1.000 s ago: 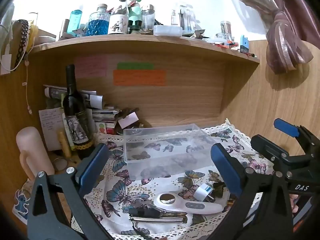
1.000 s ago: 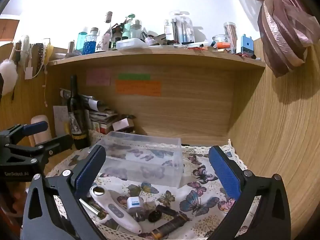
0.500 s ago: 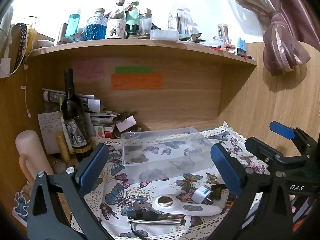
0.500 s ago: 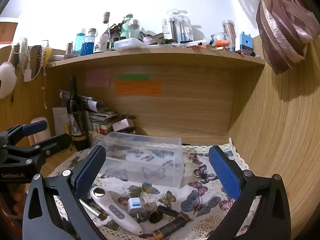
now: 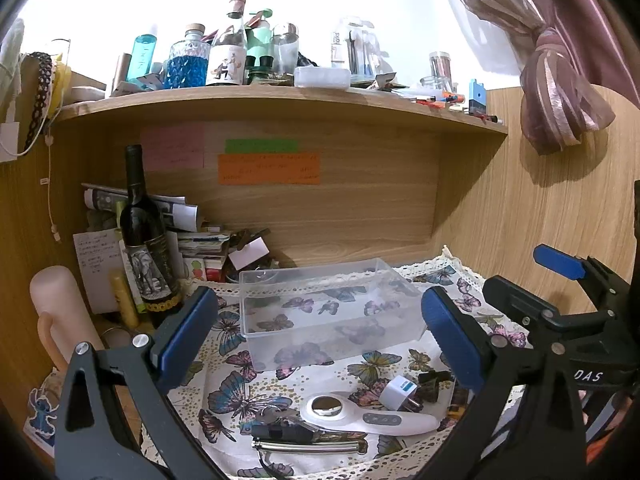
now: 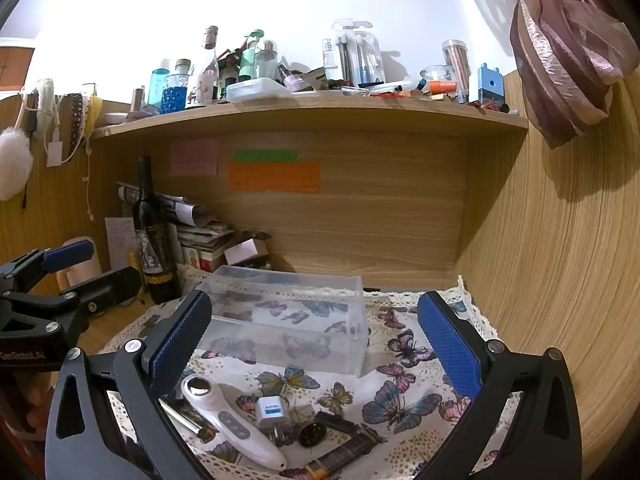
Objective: Organize rigid objects
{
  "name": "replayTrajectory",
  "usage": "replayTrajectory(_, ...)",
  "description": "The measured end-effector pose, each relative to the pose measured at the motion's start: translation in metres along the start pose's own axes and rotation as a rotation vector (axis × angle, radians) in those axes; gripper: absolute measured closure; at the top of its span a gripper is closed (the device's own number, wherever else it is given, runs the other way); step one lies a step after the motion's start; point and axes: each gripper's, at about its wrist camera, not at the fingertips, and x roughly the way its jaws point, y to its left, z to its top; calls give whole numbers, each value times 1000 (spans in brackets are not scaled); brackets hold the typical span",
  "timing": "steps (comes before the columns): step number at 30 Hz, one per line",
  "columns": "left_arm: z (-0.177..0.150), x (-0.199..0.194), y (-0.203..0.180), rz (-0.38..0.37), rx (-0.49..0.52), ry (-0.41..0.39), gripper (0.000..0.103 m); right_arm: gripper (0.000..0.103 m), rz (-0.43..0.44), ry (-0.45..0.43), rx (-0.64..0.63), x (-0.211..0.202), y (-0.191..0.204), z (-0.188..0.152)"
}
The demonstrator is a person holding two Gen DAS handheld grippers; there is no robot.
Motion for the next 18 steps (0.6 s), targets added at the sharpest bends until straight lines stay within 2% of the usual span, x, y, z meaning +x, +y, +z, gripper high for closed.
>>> replayTrajectory(18, -1, 0, -1, 4, 1, -2, 0, 0, 9, -8, 15, -2, -1, 3)
